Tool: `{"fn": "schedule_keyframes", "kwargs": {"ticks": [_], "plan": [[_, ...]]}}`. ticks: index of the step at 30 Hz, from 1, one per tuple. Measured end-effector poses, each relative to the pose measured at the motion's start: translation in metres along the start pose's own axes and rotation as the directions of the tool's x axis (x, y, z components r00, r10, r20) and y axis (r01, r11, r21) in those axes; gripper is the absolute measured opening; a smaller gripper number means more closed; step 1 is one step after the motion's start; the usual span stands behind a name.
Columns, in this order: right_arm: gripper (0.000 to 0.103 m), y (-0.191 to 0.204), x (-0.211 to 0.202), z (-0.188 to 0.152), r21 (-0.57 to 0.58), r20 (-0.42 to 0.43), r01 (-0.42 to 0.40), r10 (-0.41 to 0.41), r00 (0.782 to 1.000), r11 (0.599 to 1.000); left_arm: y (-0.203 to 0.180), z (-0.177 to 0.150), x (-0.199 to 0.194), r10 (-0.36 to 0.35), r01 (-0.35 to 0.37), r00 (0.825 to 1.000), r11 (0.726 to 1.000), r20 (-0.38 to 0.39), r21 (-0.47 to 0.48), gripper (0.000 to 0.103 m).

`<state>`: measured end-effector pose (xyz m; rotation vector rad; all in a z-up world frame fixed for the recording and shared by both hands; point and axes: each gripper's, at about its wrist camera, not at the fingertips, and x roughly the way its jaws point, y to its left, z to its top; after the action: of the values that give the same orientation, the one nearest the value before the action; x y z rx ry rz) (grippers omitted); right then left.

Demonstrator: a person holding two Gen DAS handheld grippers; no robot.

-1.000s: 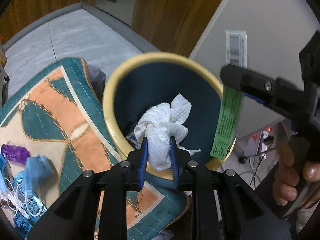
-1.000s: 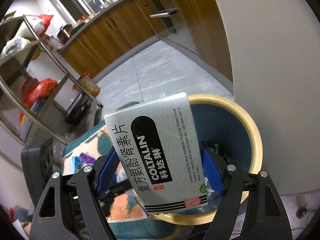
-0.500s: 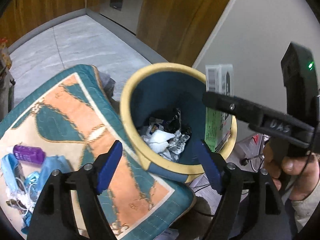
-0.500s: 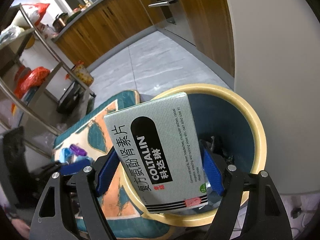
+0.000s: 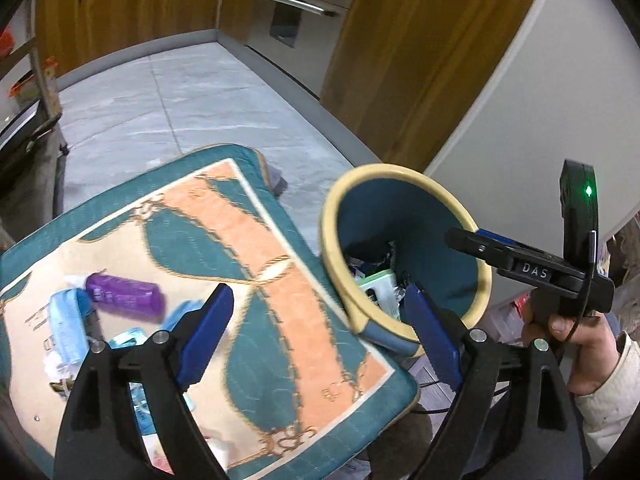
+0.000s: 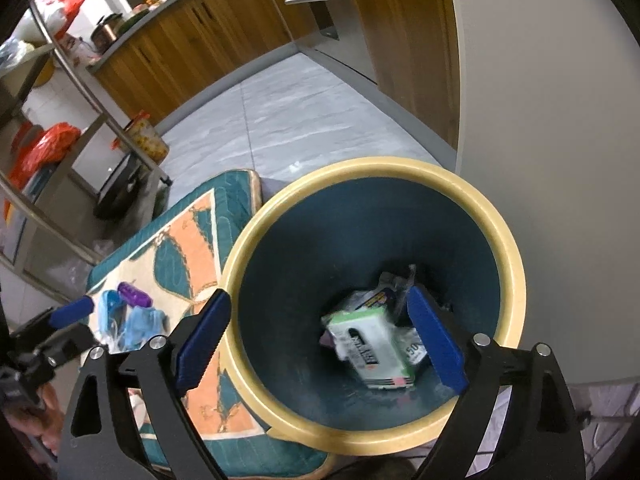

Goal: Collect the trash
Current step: 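Carry the tissue and box over the bin and open both grippers, then grasp the white printed wrapper with the left gripper while the right gripper reaches the blue mask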

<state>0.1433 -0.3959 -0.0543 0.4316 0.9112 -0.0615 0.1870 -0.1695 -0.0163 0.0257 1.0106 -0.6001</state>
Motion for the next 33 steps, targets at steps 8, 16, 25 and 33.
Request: {"fn": "schedule_keyframes", "kwargs": {"ticks": [8,16,25,33], "plan": [[0.090,0.012,-0.002,-0.002,-0.047,0.003,-0.028,0.028,1.000,0.999,0.044,-0.009,-0.029,0.043,-0.041,0.998,0.997,0.036,-0.066,0.087],[0.090,0.046,0.003,-0.007,-0.130,-0.022,-0.082,0.080,0.997,0.988,0.093,-0.026,-0.061,0.093,-0.084,0.994,0.983,0.053,-0.166,0.087],[0.090,0.100,0.014,-0.022,-0.266,-0.092,-0.154,0.134,0.987,0.951,0.119,-0.066,-0.069,0.109,-0.117,0.993,0.975,-0.053,-0.187,0.087],[0.090,0.133,0.019,-0.032,-0.313,-0.131,-0.205,0.172,0.976,0.927,0.120,-0.100,-0.068,0.192,-0.204,0.972,0.975,-0.132,-0.085,0.087]]}}
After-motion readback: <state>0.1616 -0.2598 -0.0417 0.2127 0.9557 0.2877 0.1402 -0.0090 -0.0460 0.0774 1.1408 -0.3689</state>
